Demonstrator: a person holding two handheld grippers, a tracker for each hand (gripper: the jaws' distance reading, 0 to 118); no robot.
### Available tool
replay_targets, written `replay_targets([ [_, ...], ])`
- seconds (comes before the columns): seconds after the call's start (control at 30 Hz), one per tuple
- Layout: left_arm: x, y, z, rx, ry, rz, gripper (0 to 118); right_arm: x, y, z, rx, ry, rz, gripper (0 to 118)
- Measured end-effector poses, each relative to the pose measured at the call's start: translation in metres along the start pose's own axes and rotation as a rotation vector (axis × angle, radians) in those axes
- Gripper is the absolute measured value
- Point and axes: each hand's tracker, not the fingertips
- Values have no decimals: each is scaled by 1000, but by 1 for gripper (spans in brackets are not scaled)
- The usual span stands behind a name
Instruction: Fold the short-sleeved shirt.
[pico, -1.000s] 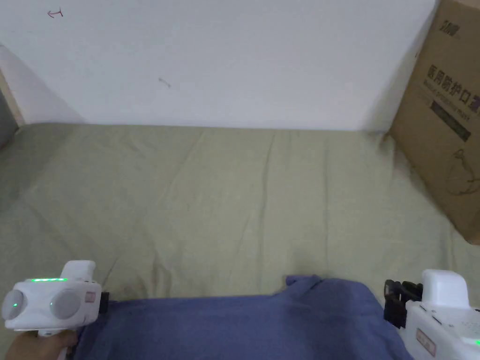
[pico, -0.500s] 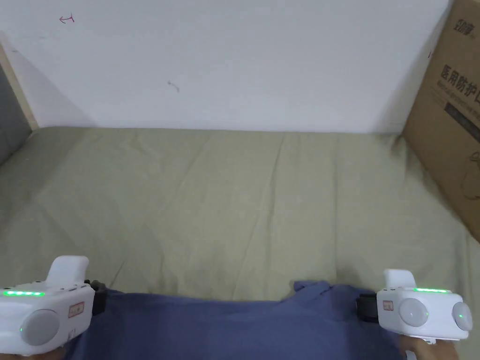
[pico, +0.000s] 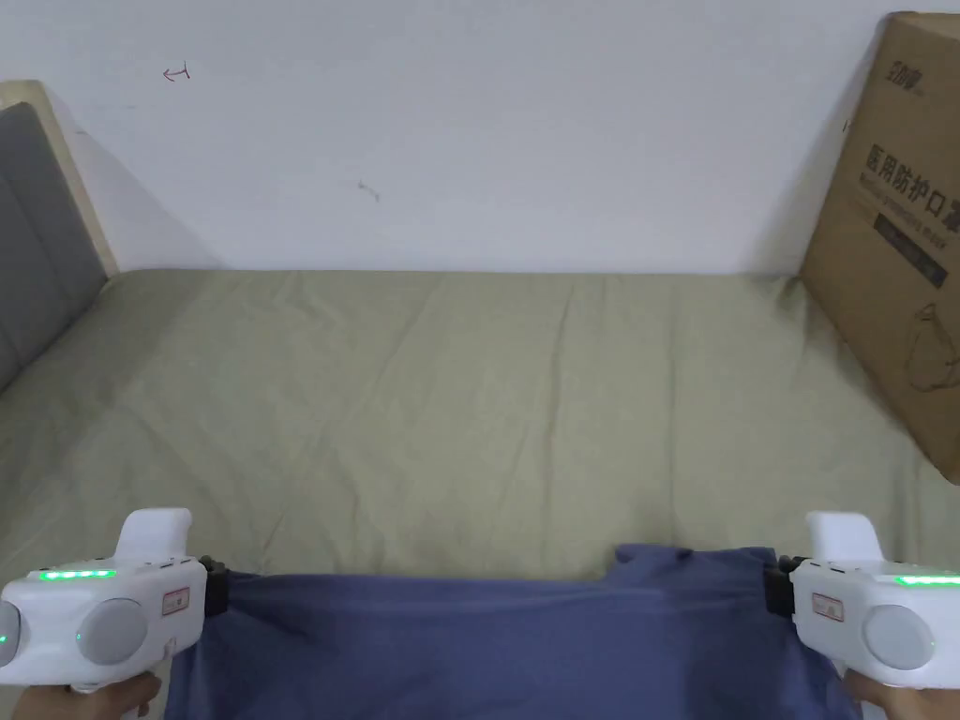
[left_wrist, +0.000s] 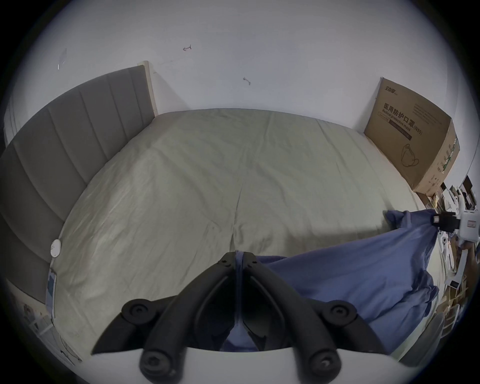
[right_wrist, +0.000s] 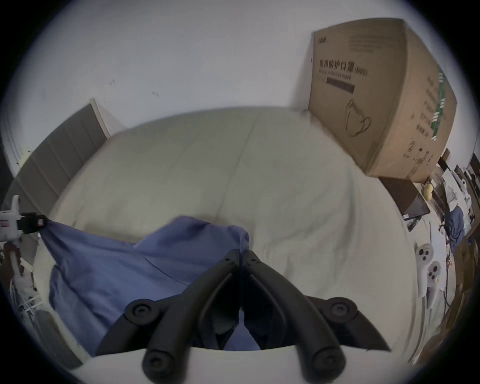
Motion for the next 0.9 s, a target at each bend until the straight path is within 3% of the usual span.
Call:
replay_targets([
  [0.2, -12, -21, 50, 31, 1, 26, 3, -4, -28, 107, 113, 37, 8, 0],
  [0.4, -18, -69, 88, 2, -1, 14, 3, -10, -81, 168, 131, 64, 3, 0],
  [0.73, -23, -165, 86, -114, 20, -7, 3, -4, -187, 160, -32, 17, -89, 0],
  [0.9, -19, -195, 72, -171, 54, -47, 3, 4, -219, 135, -134, -18, -182, 0],
])
